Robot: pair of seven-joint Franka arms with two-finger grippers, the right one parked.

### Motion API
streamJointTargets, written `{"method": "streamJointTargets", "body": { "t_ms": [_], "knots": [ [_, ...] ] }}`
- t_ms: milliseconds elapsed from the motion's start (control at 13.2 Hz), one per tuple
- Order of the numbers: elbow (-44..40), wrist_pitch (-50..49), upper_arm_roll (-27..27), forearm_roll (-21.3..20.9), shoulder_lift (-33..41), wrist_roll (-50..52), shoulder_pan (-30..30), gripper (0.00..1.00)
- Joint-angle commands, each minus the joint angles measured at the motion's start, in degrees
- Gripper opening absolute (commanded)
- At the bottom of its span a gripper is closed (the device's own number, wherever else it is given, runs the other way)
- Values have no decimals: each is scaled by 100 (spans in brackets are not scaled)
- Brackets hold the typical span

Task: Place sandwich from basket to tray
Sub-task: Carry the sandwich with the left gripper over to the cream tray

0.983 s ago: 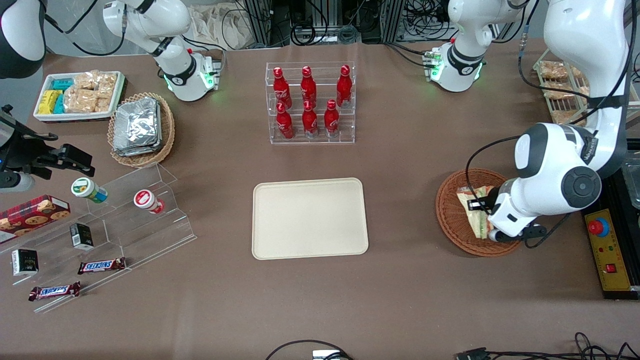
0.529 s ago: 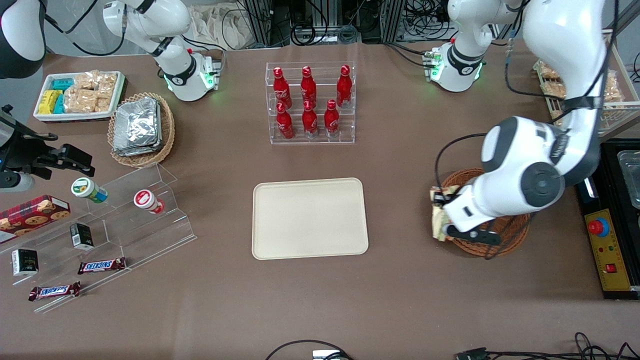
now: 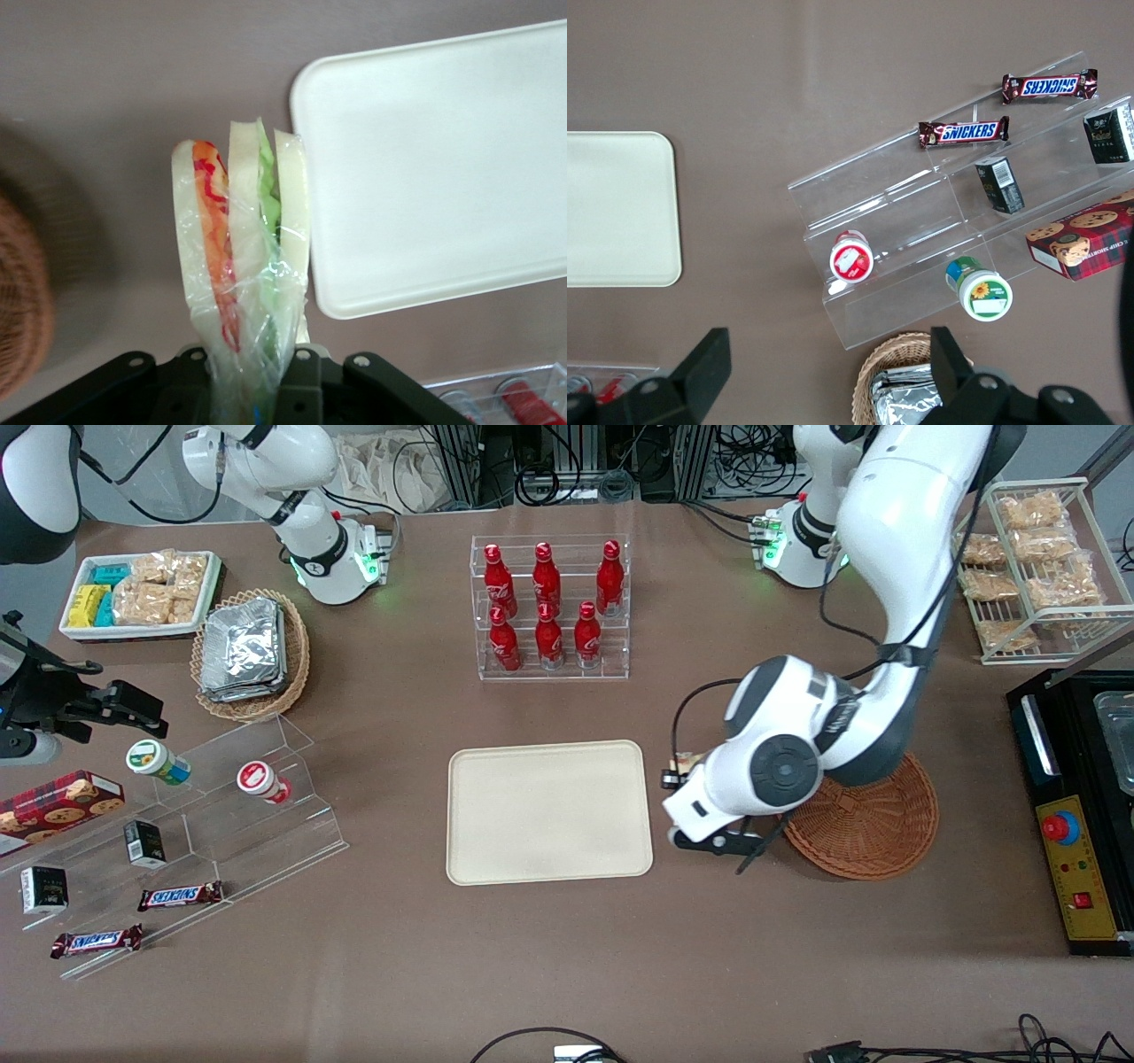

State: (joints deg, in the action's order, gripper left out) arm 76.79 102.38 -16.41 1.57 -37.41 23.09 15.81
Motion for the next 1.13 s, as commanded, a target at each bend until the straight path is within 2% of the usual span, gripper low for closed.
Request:
{"method": "streamJointTargets", "body": {
  "t_ms": [0, 76, 227, 378, 681, 908, 983, 1059],
  "knots": [
    [-411, 307, 50, -52, -460, 501, 360, 0],
    [-411, 474, 68, -95, -565, 660, 509, 0],
    [-402, 668, 59, -454, -767, 793, 642, 0],
    [-367, 940, 59, -500, -943, 995, 765, 0],
    [-349, 1091, 59, -965, -1303, 1206, 888, 2],
    [-288, 1188, 59, -1036, -1427, 1180, 915, 3],
    [-297, 1188, 59, -1027, -1436, 1180, 915, 10],
    [-297, 1188, 59, -1018, -1428, 1145, 906, 53]
  ]
}}
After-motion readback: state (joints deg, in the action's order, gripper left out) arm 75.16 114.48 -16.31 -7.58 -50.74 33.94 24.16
